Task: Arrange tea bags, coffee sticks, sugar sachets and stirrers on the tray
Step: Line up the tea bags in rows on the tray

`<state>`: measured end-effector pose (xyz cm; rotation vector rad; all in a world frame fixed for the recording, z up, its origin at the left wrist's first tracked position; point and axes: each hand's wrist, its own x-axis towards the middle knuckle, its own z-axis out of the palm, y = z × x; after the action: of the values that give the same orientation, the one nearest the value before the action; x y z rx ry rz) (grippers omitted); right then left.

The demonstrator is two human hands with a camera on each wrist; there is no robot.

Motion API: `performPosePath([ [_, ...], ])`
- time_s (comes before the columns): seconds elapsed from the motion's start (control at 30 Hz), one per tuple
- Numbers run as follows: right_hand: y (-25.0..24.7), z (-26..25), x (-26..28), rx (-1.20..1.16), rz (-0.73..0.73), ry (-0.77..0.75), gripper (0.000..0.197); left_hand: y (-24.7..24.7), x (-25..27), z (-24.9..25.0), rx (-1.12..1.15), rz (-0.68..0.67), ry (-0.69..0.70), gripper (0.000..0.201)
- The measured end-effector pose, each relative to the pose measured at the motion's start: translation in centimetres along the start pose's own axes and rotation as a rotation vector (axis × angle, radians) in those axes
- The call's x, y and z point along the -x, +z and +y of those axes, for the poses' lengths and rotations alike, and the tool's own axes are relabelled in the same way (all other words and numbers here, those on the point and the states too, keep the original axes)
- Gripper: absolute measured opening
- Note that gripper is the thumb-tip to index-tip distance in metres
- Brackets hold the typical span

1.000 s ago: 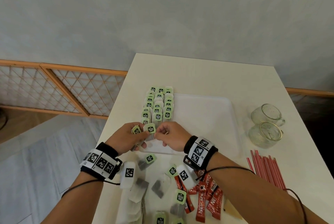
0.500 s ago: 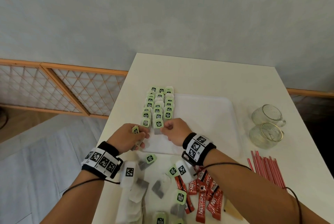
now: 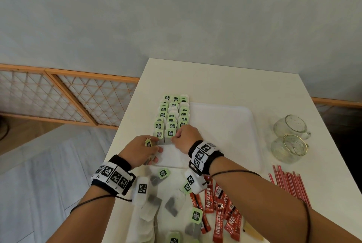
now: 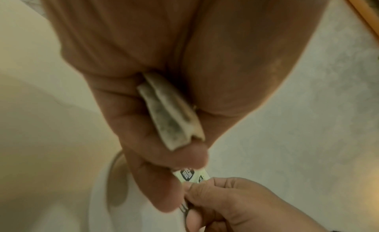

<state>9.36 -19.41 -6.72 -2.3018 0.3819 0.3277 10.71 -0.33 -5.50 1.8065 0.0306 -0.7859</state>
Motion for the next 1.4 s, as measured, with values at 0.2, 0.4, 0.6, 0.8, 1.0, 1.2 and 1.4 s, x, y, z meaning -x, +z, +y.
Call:
performPosePath([
  [0.2, 0.0, 0.0, 0.1, -0.062, -0.022, 0.016, 0.025, -0.2, 0.4, 0.2, -0.087, -0.053, 0.043, 0.034],
  [0.4, 0.0, 0.3, 1.2, -0.206, -0.061, -0.148, 0.021, -0.1, 0.9, 0.6, -0.111, -0.177, 0.127, 0.049],
  [0.6, -0.8, 0.0, 2.9, -0.283, -0.274, -0.261, 0.019, 1.3, 2.6, 2.4, -0.231, -0.281, 0.213, 0.049],
  [0.8, -1.4, 0.7, 2.8, -0.364, -0.161, -0.260, 0.008, 1.7, 1.6, 1.4, -0.223, -0.197, 0.182, 0.016],
  [1.0, -1.5, 1.5, 2.8, -0.452, -0.103, -0.230, 0.017, 2.1, 1.2, 0.7, -0.236, -0.098, 0.167, 0.021],
  [1.2, -1.6, 2.7, 3.4, -0.190, -0.209, -0.206, 0.034, 2.4, 1.0, 0.5, -0.223, -0.087, 0.180, 0.023],
  [1.4, -2.4, 3.6, 1.9, -0.125, -0.084, -0.132, 0.044, 2.8, 1.0, 0.4, -0.150, -0.047, 0.081, 0.006],
])
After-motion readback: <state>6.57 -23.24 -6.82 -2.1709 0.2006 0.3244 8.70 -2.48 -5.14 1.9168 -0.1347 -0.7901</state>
